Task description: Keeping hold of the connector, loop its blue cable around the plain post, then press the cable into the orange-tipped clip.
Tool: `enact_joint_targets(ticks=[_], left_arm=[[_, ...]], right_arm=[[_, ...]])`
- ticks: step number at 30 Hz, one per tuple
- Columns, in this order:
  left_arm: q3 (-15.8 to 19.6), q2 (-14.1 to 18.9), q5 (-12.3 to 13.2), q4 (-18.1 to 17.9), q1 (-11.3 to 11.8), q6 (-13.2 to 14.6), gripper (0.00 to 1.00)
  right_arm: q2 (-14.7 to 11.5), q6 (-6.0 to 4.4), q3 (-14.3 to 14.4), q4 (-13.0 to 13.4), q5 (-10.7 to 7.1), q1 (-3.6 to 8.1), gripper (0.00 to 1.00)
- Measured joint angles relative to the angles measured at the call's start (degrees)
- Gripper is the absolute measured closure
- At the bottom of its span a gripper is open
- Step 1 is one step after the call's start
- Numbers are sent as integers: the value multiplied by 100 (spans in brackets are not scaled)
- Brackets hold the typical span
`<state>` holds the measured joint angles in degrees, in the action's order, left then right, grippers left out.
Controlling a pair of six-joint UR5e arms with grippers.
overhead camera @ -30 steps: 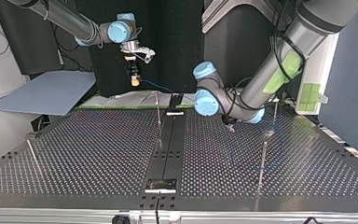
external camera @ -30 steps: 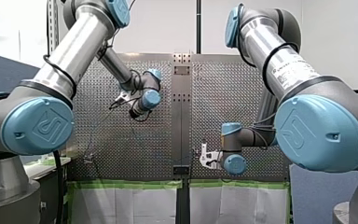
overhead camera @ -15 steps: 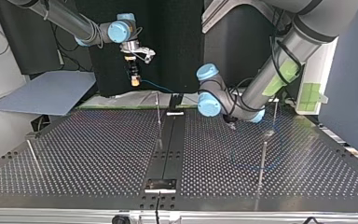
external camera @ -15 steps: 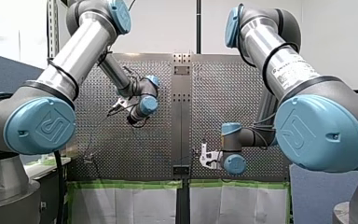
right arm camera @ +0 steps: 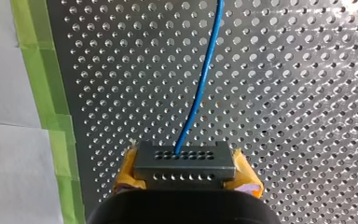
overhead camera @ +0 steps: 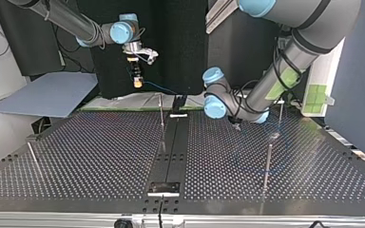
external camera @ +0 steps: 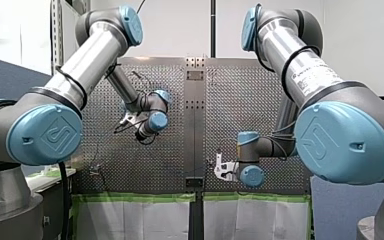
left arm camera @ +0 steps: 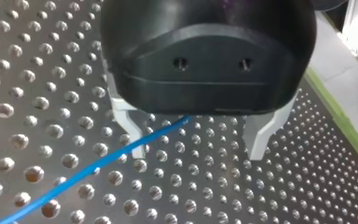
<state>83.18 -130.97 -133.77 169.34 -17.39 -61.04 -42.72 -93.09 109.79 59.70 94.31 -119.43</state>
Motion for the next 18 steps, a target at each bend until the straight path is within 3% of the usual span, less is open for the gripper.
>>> enact_joint_targets(ticks=[10, 18], left_arm=[[-349, -508, 28, 227, -131, -97, 0], [-425, -914, 46, 422, -253, -232, 0]], right_arm=[[-2, -16, -2, 15, 0, -4, 100], [-2, -18, -3, -5, 0, -2, 100]])
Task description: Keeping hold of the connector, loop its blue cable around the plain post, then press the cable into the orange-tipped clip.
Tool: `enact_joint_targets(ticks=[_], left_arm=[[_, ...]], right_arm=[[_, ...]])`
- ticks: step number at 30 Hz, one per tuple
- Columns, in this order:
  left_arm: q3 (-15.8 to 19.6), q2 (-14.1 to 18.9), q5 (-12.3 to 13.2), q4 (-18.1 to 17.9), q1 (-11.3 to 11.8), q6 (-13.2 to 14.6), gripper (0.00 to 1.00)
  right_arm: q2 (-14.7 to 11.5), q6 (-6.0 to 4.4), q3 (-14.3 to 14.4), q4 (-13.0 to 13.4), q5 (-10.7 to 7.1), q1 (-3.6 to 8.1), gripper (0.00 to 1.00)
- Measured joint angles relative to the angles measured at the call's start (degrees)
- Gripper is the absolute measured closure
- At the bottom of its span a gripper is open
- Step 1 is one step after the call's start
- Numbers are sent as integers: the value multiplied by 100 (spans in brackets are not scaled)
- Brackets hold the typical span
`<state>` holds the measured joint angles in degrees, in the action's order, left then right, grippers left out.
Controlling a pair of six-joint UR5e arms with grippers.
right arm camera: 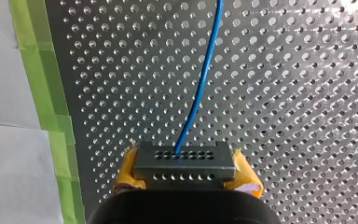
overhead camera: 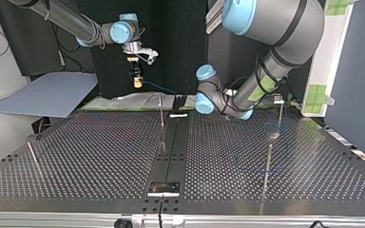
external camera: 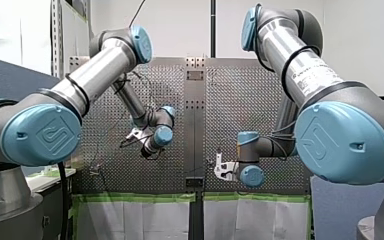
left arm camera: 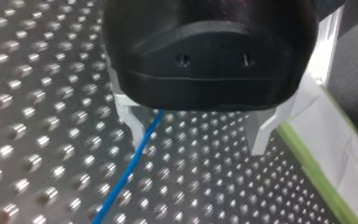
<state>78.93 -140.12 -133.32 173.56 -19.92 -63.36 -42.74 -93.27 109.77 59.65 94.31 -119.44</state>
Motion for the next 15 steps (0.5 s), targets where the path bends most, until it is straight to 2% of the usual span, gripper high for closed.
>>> enact_joint_targets(ticks=[6, 15], left_arm=[[-50, -154, 184, 61, -65, -188, 0], [-200, -504, 653, 251, -208, -673, 0]], right_arm=[[0, 11, 4, -16, 0, 1, 100], [0, 17, 1, -23, 0, -2, 100]])
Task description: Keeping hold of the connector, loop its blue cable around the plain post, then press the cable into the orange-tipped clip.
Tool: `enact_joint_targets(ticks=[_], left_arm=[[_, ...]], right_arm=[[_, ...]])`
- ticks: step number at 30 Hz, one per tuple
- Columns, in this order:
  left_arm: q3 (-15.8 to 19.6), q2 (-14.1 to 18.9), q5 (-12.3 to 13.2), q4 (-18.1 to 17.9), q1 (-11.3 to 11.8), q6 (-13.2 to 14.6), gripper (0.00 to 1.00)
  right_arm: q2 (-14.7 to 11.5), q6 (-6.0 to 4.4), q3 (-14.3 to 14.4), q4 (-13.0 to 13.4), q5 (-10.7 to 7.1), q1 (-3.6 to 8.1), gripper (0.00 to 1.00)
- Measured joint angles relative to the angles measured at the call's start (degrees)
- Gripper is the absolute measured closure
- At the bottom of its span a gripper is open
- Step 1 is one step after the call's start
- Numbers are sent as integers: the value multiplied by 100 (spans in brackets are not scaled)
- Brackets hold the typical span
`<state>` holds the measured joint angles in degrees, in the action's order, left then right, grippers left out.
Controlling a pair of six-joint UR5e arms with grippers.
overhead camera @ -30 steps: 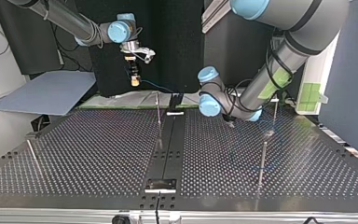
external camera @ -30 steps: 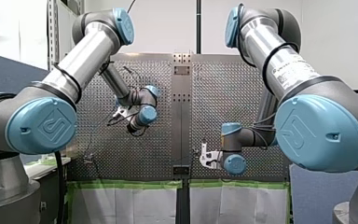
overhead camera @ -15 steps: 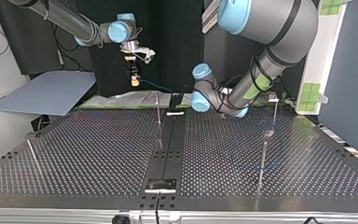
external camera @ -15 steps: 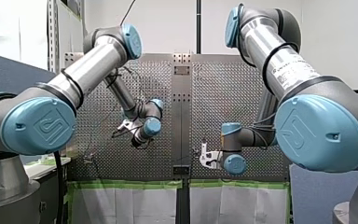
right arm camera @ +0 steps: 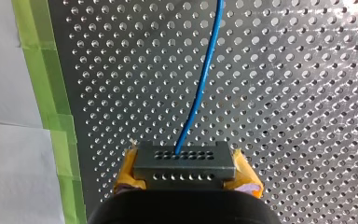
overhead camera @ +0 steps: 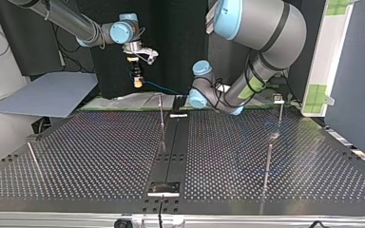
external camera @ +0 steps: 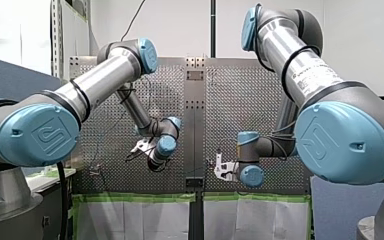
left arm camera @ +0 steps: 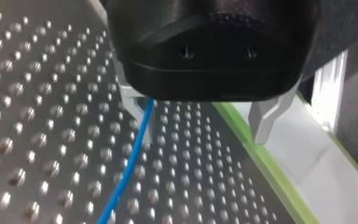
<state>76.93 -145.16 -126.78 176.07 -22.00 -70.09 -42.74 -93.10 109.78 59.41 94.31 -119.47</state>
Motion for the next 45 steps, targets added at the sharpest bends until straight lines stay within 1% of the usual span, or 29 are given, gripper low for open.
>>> enact_joint_targets(ticks=[7, 14, 21, 26, 28, 31, 37, 41, 45], left_arm=[[-12, -22, 405, 10, -80, -405, 0], [2, -23, 784, 1, -103, -783, 0], [11, -24, 1170, -6, -128, -1170, 0], [62, -24, 1447, -21, -121, -1448, 0], [123, -23, 1574, -84, -105, -1575, 0], [238, -21, 1753, -226, -92, -1754, 0], [346, -16, 2067, -335, -119, -2067, 0], [357, -16, 2280, -368, -150, -2280, 0], [391, -16, 2519, -498, -170, -2520, 0]], right_arm=[[-3, 9, 4, -12, -2, 2, 100], [-2, 20, 4, -32, -14, 3, 100], [-2, 32, 2, -81, -97, 6, 100], [-2, 48, -3, -151, -206, 12, 100], [-2, 51, -15, -182, -290, 30, 100], [-3, 74, -48, -282, -361, 62, 100], [-3, 129, -127, -454, -406, 121, 100], [-3, 138, -149, -489, -411, 160, 100], [-1, 140, -159, -502, -422, 236, 100]])
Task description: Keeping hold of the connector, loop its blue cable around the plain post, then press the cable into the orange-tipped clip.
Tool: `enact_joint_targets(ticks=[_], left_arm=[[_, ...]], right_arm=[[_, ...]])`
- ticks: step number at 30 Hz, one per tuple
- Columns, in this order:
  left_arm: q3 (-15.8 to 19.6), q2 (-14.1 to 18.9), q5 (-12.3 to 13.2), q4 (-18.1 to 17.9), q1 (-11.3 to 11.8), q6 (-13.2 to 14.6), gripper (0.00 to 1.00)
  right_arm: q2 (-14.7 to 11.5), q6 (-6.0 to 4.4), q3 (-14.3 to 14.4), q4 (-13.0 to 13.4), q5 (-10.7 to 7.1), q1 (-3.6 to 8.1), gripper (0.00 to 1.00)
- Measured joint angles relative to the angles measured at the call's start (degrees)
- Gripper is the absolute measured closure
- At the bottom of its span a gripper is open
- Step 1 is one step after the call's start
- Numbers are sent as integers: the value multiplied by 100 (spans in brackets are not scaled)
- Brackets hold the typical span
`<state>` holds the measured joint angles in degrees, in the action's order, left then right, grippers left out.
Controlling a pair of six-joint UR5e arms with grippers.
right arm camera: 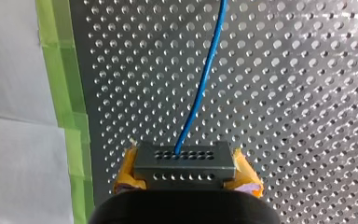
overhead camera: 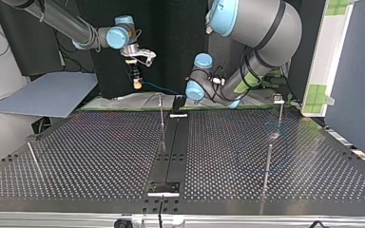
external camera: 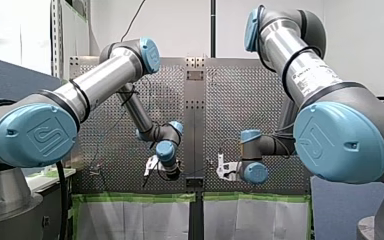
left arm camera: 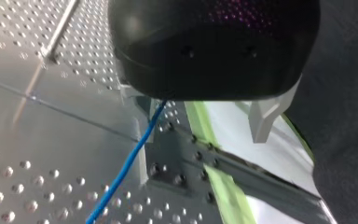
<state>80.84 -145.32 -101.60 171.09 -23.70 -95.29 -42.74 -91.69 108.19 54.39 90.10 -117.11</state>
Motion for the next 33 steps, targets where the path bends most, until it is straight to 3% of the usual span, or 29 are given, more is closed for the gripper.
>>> enact_joint_targets(ticks=[8, 17, 26, 33], left_arm=[[271, 6, 469, -467, 48, -495, 0], [543, 102, 446, -1014, 34, -924, 0], [561, 157, 348, -1532, -88, -769, 0], [562, 157, -22, -1744, -271, -372, 0]], right_arm=[[3, -28, -3, -117, -17, 172, 100], [1, -43, -4, -258, -96, 331, 100], [4, -43, -24, -235, -345, 374, 100], [3, -27, -36, -227, -578, 371, 100]])
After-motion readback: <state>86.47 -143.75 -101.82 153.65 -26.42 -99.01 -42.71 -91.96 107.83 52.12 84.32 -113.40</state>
